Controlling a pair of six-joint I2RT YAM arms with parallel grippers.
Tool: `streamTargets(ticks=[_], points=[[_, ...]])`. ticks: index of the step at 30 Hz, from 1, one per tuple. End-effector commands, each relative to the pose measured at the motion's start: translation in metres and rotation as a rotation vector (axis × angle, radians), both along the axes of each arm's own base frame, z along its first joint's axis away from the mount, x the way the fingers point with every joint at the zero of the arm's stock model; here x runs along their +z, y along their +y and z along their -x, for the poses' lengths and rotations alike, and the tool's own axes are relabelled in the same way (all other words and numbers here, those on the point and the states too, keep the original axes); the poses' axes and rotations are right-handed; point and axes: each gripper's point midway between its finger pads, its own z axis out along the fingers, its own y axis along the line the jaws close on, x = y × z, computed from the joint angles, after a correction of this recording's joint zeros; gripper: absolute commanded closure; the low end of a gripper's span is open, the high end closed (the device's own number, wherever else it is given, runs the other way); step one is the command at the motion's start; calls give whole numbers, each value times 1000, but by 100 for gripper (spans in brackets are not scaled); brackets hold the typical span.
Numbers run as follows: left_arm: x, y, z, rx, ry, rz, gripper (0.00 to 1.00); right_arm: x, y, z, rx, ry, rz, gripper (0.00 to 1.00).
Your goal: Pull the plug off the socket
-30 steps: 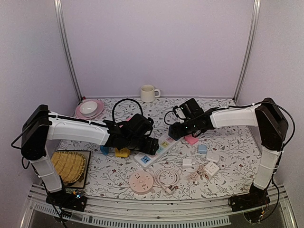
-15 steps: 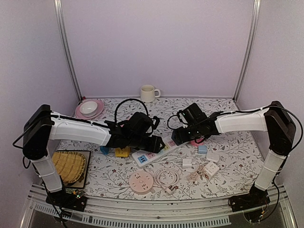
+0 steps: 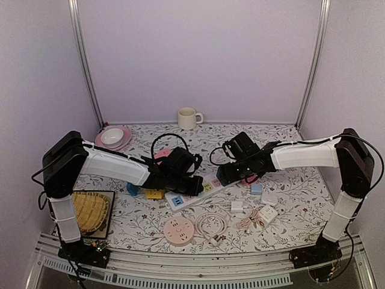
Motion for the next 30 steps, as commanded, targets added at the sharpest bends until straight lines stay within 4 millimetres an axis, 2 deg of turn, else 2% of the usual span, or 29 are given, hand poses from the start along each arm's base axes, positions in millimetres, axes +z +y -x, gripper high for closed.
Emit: streamTargets(ticks=[1, 11, 12, 14, 16, 21, 30], points=[[0, 1, -18, 37, -24, -1, 100, 17, 14, 2, 5, -12, -36, 41], [-23, 8, -5, 39, 34, -27, 100, 26, 16, 0, 0, -28, -35, 41], [-38, 11, -2, 41, 56, -51, 100, 27, 17, 0, 3, -29, -37, 41], [-49, 16, 2, 46, 76, -68, 100, 26, 17, 1, 7, -27, -34, 41], [-55, 20, 5, 52, 89, -77, 100, 42, 26, -5, 15, -54, -59, 41], [-69, 29, 11, 63, 112, -106, 100, 58, 36, -8, 31, -87, -75, 41], [-80, 39, 16, 70, 123, -139, 100, 71, 52, -3, 81, -135, -49, 41]])
